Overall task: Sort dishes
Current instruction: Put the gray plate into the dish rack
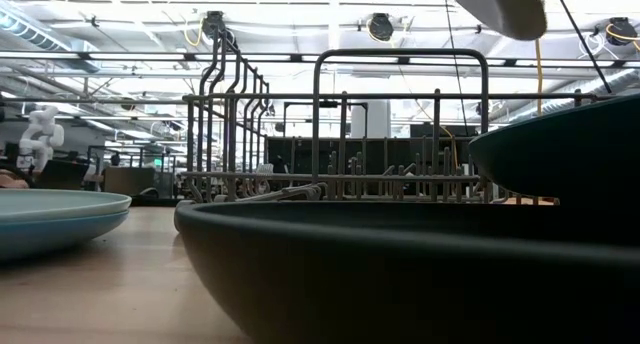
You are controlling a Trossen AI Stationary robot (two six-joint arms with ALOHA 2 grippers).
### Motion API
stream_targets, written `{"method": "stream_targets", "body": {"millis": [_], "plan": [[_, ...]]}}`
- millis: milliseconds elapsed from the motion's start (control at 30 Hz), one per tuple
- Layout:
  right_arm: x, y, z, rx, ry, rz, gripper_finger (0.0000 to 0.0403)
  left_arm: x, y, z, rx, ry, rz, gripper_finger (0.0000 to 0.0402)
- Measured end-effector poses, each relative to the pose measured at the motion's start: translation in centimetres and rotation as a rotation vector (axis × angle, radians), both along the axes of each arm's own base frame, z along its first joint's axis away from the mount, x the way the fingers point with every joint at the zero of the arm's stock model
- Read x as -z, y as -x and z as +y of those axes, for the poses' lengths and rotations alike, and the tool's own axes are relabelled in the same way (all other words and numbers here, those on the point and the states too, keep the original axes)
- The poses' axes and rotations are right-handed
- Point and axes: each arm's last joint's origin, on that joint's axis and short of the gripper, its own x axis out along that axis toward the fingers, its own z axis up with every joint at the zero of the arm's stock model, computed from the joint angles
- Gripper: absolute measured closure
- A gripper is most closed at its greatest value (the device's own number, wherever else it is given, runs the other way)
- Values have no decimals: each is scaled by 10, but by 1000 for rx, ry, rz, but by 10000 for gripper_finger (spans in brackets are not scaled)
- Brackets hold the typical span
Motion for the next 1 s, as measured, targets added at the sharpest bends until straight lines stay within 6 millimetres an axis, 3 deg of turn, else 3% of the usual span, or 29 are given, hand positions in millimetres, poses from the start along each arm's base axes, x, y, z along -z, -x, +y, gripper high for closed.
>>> {"method": "stream_targets", "body": {"millis": [267,500,867,1000], "plan": [[20,-1,-14,-13,-90,24,401,-2,-39,1,0,-141,106,203],[45,-2,-25,-12,-186,82,401,-7,-45,2,23,-228,96,203],[69,-8,-29,-1,-266,124,401,24,-71,-16,68,-363,196,203],[71,-7,-28,11,-295,148,401,24,-75,-21,29,-404,177,203]]}}
